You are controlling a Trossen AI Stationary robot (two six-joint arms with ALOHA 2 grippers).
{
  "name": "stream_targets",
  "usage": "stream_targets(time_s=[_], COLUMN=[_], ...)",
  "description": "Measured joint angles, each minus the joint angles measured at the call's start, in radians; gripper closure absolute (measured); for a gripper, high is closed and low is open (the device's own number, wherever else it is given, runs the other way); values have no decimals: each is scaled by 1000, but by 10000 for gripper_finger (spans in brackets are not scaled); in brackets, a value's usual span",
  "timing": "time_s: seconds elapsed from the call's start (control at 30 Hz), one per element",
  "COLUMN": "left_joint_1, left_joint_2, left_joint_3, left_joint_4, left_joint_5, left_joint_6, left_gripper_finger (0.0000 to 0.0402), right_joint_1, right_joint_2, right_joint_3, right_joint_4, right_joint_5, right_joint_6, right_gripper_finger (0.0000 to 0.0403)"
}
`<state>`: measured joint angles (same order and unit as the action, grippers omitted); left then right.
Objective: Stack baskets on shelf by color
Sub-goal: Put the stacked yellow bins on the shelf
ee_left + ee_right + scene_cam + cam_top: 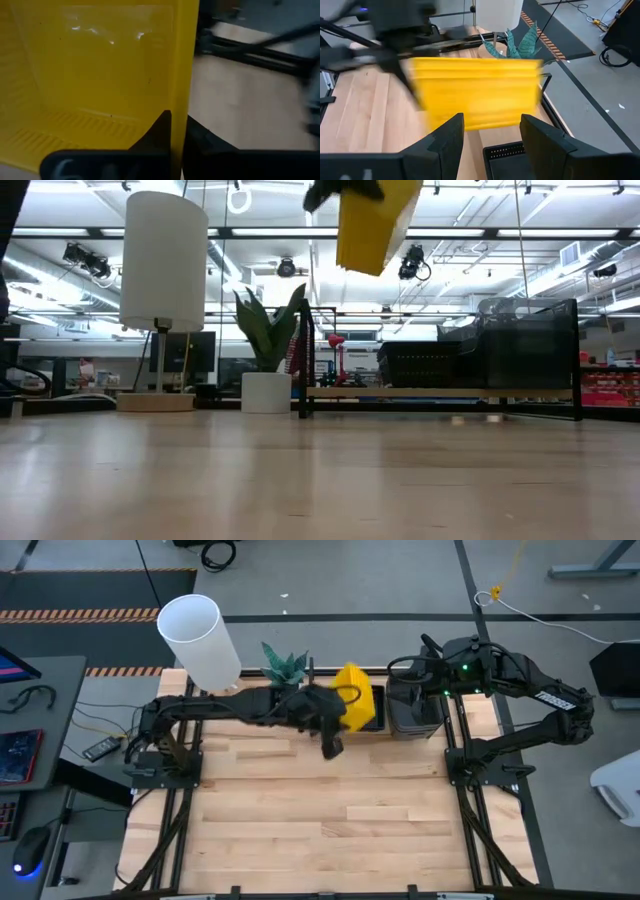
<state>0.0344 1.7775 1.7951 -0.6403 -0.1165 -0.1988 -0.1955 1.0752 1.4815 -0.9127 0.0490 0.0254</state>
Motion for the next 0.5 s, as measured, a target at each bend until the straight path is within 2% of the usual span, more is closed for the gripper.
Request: stream_targets(time_s=[0.23, 0.5], left_joint_1=[117, 146], left_joint_2=[64, 143], left_joint_3=[0, -1], left_joint_4=[1, -64], left_joint_5=[-23, 69], left_joint_6=[17, 33], left_gripper_finger=[385, 385], right_joint_1=[0, 0], right_joint_2=[0, -10], right_joint_3=[0, 0], right_joint_4=[6, -2], right_joint_5=[11, 60], right_joint_6=[0, -1], right_gripper_finger=[204, 204])
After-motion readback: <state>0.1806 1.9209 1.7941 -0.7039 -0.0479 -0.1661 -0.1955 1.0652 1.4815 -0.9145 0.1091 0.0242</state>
